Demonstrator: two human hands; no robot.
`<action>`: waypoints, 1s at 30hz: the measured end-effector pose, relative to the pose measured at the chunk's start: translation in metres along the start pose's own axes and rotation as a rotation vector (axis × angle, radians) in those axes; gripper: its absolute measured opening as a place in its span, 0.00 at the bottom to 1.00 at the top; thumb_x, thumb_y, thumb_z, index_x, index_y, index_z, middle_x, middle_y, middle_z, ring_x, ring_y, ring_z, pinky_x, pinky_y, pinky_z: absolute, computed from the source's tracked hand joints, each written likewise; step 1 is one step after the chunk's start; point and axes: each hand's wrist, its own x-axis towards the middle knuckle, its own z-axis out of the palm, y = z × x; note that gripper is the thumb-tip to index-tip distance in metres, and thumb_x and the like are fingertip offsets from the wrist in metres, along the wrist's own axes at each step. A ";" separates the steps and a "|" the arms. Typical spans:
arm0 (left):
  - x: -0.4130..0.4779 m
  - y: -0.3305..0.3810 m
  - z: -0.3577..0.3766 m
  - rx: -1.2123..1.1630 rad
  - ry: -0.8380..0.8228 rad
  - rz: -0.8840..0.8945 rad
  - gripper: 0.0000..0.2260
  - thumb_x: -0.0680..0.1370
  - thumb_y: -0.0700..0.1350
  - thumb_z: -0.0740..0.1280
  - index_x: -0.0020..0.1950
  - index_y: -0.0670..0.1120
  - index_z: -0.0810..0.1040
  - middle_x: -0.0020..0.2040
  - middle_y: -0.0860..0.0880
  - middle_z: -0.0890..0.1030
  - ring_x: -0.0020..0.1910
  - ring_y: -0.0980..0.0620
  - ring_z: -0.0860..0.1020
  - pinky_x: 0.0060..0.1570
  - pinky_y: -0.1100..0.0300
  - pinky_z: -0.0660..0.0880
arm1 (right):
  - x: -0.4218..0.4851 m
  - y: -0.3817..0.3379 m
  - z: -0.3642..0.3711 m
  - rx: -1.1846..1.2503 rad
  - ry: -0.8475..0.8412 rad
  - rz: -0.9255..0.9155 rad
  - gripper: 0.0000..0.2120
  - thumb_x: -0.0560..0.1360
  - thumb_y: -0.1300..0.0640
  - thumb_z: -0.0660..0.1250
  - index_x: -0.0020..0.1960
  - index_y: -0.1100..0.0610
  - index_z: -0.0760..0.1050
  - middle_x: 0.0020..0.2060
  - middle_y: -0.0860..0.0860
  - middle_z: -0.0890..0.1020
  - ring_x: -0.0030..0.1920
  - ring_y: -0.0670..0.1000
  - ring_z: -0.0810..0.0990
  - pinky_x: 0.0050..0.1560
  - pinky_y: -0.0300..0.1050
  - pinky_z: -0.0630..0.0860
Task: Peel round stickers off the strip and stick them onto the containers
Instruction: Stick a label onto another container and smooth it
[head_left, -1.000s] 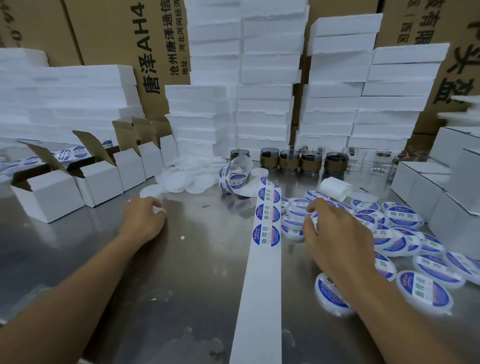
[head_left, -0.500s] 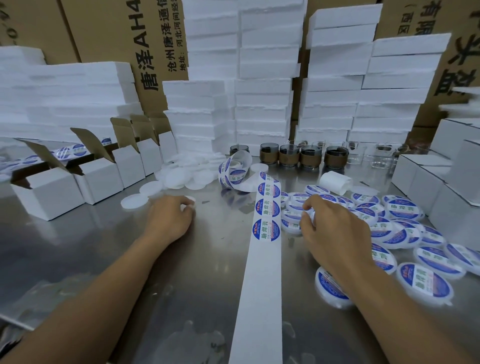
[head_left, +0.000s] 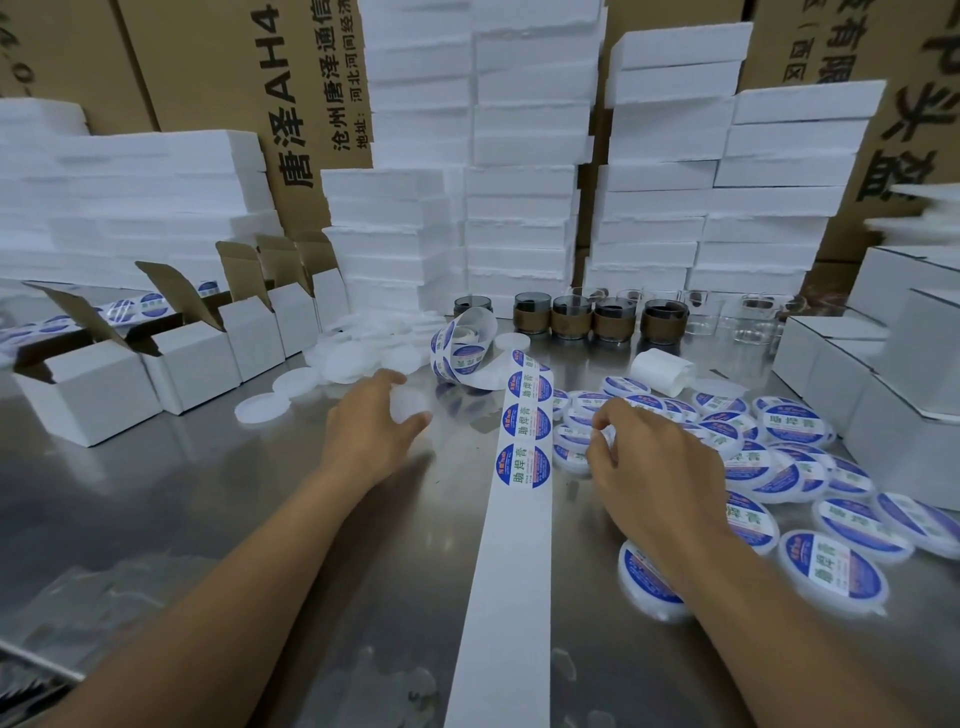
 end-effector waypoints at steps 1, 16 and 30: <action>-0.002 0.009 0.000 -0.068 0.033 0.045 0.24 0.73 0.50 0.72 0.66 0.47 0.70 0.63 0.46 0.74 0.61 0.47 0.72 0.60 0.54 0.68 | 0.000 -0.001 0.001 0.012 0.004 -0.009 0.08 0.78 0.51 0.56 0.54 0.49 0.71 0.42 0.46 0.79 0.39 0.48 0.70 0.34 0.43 0.62; -0.065 0.084 0.025 -0.463 0.010 0.475 0.28 0.69 0.45 0.75 0.66 0.53 0.69 0.56 0.65 0.71 0.55 0.66 0.70 0.53 0.75 0.66 | -0.005 -0.026 0.005 1.062 -0.003 0.195 0.11 0.75 0.60 0.65 0.47 0.43 0.71 0.33 0.49 0.80 0.31 0.42 0.77 0.34 0.34 0.74; -0.049 0.080 0.010 -1.446 -0.580 -0.146 0.16 0.70 0.47 0.66 0.56 0.43 0.77 0.54 0.42 0.80 0.49 0.44 0.78 0.46 0.54 0.76 | 0.000 -0.029 0.001 1.253 -0.217 0.208 0.08 0.76 0.63 0.64 0.51 0.52 0.74 0.29 0.50 0.79 0.26 0.43 0.77 0.31 0.34 0.73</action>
